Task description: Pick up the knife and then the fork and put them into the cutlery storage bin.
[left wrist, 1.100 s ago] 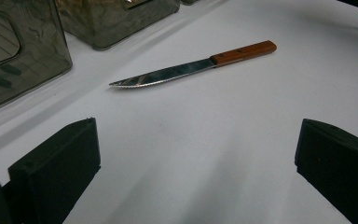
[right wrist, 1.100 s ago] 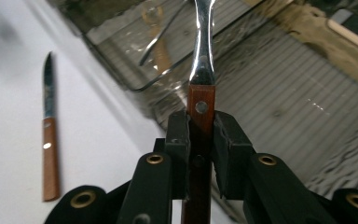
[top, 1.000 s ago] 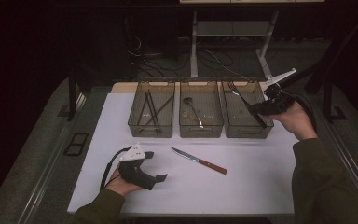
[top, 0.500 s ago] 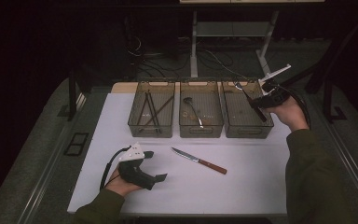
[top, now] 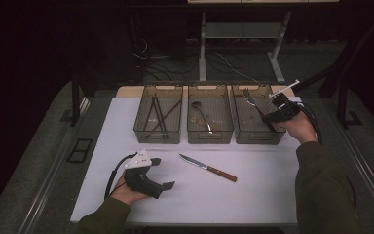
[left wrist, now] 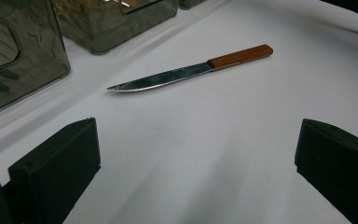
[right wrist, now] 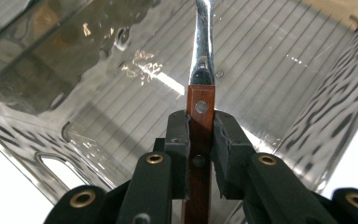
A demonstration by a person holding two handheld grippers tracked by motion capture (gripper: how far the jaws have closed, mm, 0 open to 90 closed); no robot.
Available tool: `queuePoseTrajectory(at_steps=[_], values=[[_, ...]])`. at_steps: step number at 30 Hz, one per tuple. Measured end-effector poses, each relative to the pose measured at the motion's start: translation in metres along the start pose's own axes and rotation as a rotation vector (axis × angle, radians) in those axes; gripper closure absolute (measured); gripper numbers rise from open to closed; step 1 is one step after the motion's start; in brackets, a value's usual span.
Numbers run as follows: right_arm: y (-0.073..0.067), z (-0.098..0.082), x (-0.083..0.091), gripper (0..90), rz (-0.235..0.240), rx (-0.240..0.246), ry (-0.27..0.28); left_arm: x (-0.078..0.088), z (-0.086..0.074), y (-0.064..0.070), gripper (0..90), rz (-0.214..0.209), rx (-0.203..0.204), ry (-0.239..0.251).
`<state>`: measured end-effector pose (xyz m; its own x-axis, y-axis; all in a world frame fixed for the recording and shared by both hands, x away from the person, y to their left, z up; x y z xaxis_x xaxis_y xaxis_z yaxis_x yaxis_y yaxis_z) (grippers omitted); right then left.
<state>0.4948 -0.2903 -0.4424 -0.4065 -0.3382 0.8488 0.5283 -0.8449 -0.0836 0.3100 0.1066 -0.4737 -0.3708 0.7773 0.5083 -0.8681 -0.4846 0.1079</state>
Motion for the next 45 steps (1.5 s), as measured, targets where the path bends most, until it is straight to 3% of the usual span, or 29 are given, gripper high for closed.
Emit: queuePoseTrajectory(at_steps=[4, 9, 15, 18, 23, 32, 45], values=[[-0.001, -0.002, -0.002, 75.8, -0.003, 0.006, -0.014, 0.000, 0.000, 0.000, 0.0, 0.000, 0.000, 0.001], [-0.001, 0.002, 0.007, 63.8, -0.007, 0.001, 0.044, 0.000, 0.000, 0.000, 0.0, 0.000, -0.001, -0.001], [-0.001, 0.004, 0.025, 54.1, 0.030, -0.052, 0.139, 0.000, 0.000, 0.000, 0.0, 0.000, -0.002, 0.000], [-0.004, 0.002, 0.033, 50.7, 0.052, -0.051, 0.182, 0.000, 0.000, 0.001, 0.0, 0.000, -0.001, -0.001], [-0.015, -0.002, 0.042, 45.6, 0.069, -0.028, 0.221, 0.000, 0.000, 0.001, 0.0, 0.001, -0.003, -0.002], [-0.039, -0.016, 0.052, 35.7, 0.048, 0.028, 0.262, 0.000, 0.000, 0.001, 0.0, 0.003, -0.005, -0.004], [-0.069, -0.043, 0.052, 29.5, 0.107, 0.048, 0.292, 0.000, 0.000, 0.001, 0.0, 0.006, -0.004, -0.005]])
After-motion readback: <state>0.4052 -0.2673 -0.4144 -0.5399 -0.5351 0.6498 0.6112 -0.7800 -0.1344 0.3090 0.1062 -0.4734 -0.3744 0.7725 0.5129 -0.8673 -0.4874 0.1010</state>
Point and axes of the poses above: each handheld gripper's, and its own axes: x roughly backward along the jaws, z roughly out of its top, y roughly to its right, the point moved 7 cm from there along -x, roughly forward along the jaws, and after that the axes turned 4 degrees about -x, right-handed, at the moved point
